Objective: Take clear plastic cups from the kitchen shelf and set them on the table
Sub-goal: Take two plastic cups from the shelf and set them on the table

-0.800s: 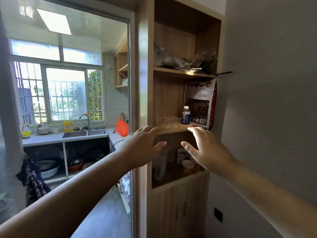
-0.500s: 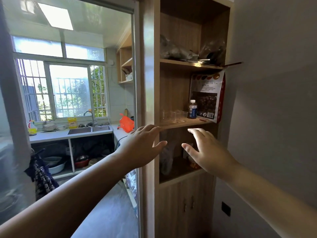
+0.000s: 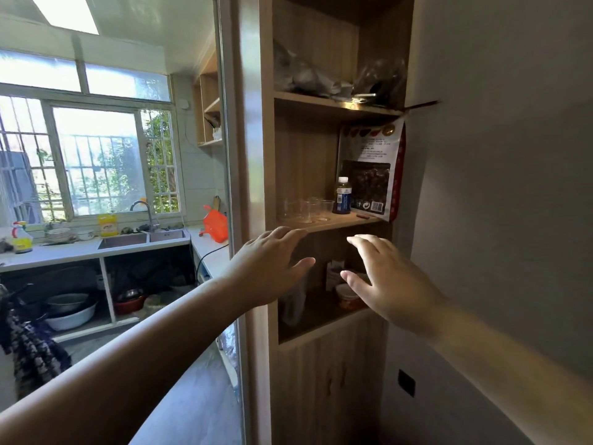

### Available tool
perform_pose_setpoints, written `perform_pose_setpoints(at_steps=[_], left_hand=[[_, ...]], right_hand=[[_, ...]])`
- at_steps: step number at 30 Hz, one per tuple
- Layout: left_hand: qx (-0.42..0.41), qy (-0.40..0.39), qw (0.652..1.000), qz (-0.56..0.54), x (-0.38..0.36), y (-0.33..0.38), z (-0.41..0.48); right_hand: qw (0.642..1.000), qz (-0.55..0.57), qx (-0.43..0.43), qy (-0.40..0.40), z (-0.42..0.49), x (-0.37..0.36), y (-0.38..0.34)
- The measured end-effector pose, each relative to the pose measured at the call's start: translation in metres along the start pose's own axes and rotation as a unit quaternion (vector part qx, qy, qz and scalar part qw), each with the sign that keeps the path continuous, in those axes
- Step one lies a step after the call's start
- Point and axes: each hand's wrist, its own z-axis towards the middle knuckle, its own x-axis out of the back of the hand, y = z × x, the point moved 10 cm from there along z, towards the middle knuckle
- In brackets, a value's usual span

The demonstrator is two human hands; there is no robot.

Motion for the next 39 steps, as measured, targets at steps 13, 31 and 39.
perform_pose_setpoints(at_steps=[13,31,39], left_hand=[[0.043,0.018,0.999,-0.007,-0.058,-0.012,0.144],[0.072,-0.011,0.996,0.042,-0.172,-0.101,0.236],[0.046,0.026,0.999,-0.005,-0.212,-0.163,0.271]], right_hand=[[0.999,-0.035,0.041,0.003,0.078,-0.011,0.134],[0.999,0.023,0.027,-0.039,0.195,-0.162,0.250],[0.998,0.004,0.037,-0.042,0.264,-0.212,0.257]])
